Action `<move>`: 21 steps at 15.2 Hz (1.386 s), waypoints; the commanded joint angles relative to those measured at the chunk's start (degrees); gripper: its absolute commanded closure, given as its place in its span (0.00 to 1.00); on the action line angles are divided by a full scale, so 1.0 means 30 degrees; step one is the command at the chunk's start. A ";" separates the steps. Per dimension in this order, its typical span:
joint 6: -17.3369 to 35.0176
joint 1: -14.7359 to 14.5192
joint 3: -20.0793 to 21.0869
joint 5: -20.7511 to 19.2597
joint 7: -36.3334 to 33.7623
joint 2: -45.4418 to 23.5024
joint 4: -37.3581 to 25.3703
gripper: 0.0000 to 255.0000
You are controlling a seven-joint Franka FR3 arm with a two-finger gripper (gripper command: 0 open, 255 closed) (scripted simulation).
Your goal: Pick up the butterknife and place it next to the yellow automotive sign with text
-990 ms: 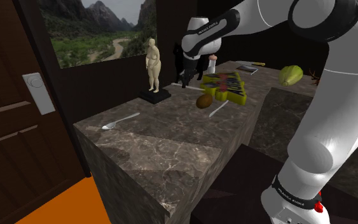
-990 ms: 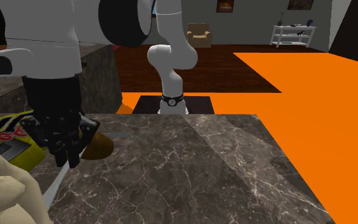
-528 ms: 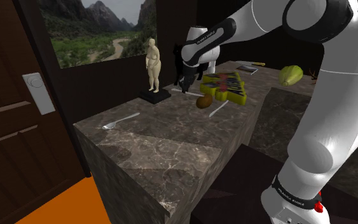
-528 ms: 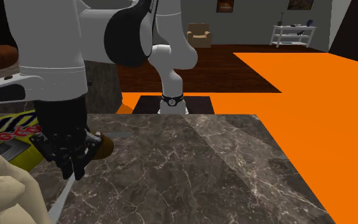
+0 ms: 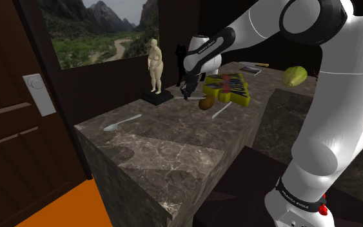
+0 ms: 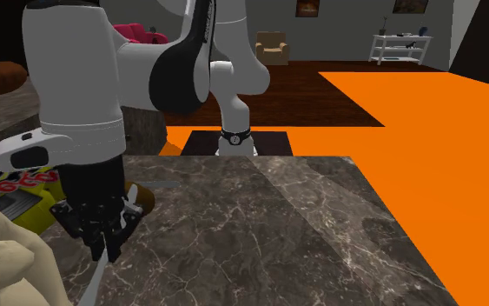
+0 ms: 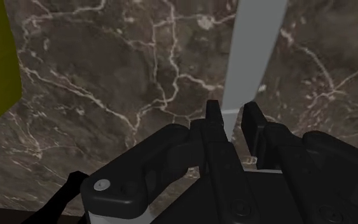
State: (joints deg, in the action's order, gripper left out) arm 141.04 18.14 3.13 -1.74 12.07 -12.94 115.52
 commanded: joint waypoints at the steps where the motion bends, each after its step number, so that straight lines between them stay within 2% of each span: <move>1: 0.0534 -0.0038 -0.0004 -0.0058 -0.0082 -0.0405 0.0306 1.00; 8: 0.0533 -0.0041 -0.0008 -0.0057 -0.0081 -0.0406 0.0306 1.00; 9: 0.0523 -0.0005 -0.0018 -0.0035 -0.0018 -0.0450 0.0250 0.00; 14: 0.0534 -0.0041 -0.0008 -0.0057 -0.0081 -0.0405 0.0307 0.00; 18: -0.1376 0.0000 0.0050 0.0127 0.0042 0.1384 0.0182 0.00; 21: -0.1376 -0.0003 0.0047 0.0128 0.0043 0.1385 0.0183 0.00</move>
State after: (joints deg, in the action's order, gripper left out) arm 137.10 18.12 3.27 -1.38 12.17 -8.93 116.08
